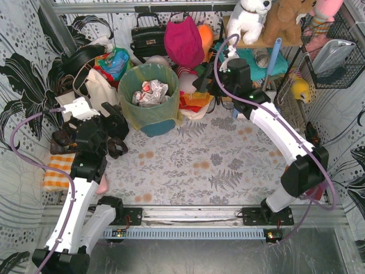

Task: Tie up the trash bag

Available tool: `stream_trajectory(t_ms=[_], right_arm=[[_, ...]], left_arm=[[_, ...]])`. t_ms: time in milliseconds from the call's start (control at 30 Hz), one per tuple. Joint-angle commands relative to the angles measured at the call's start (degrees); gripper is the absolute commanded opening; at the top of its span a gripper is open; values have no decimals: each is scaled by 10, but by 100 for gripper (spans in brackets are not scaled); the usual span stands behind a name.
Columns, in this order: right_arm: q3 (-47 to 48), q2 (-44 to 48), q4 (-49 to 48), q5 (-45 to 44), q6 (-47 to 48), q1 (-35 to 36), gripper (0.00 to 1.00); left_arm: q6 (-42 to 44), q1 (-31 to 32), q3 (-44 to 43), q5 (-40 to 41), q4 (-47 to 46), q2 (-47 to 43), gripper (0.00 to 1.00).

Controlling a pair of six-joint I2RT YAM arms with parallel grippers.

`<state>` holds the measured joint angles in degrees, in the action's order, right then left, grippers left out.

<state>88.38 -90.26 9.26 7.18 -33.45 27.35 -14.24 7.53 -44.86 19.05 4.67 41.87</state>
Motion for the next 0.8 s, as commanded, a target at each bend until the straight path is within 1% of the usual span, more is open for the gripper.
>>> stream_trajectory(t_ms=[0, 100, 300, 500, 667, 767], right_arm=[[68, -48, 19, -17, -11, 23, 65], [118, -98, 34, -16, -7, 34, 59], [213, -174, 83, -18, 1, 45, 52], [299, -241, 128, -5, 9, 52, 41], [349, -277, 149, -4, 14, 58, 36], [381, -295, 160, -4, 17, 60, 35]], left_arm=[[5, 2, 5, -13, -35, 1, 98], [5, 3, 3, -20, -34, 3, 98], [4, 2, 5, -21, -34, -1, 98], [3, 2, 5, -23, -33, -3, 98], [2, 2, -9, -65, -18, 14, 98], [1, 2, -14, -69, -13, 22, 98]])
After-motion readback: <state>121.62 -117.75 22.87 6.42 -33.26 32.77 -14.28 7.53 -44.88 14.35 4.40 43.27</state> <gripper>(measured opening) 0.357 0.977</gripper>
